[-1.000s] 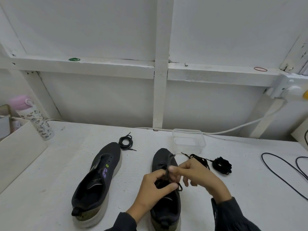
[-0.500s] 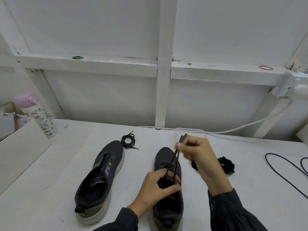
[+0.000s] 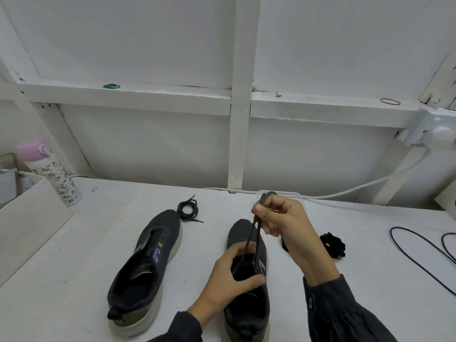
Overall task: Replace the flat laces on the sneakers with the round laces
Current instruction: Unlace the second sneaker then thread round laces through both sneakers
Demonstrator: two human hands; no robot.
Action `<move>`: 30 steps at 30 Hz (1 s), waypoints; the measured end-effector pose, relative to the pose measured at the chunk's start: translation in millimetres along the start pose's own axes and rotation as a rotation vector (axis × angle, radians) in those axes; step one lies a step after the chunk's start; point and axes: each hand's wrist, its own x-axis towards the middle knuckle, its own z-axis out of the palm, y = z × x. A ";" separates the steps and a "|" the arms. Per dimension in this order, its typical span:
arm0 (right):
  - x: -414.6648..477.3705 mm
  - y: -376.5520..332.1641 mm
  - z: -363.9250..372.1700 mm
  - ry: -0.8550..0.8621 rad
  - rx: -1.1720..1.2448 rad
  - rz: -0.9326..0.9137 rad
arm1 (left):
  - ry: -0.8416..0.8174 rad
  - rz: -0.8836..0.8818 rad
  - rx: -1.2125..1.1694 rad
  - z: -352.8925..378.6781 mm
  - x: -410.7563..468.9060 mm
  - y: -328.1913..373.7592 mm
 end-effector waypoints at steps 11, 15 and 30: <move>1.5 -19.6 7.0 -0.069 0.229 0.025 | 0.005 -0.013 0.005 2.7 -0.6 -3.3; 4.5 -21.7 9.3 -0.069 0.250 0.038 | 0.001 -0.019 0.004 2.6 -1.2 -1.2; 0.8 9.2 -31.1 0.189 -0.126 0.039 | 0.534 0.046 -0.332 -5.5 -2.1 11.3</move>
